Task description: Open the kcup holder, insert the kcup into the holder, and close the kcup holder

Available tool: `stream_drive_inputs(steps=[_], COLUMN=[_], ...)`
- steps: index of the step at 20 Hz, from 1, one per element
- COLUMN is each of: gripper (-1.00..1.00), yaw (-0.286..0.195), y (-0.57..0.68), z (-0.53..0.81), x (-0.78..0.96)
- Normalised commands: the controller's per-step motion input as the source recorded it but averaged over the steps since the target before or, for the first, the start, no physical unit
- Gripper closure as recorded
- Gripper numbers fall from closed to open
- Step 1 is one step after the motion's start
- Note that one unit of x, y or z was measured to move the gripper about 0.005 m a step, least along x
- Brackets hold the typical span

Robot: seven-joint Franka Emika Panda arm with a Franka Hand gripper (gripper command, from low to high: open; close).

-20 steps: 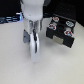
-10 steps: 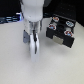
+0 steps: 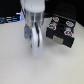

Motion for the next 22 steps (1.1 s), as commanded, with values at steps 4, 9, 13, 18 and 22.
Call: stream_drive_inputs(steps=[4,9,13,18,22], gripper=[1.0,1.0,1.0,1.0,1.0], yaw=[0.021,0.023,0.026,0.013,0.015], y=[0.48,0.57,0.64,0.68,0.68], z=[0.86,0.65,0.46,0.38,0.27], x=[0.05,0.05,0.04,0.08,0.09])
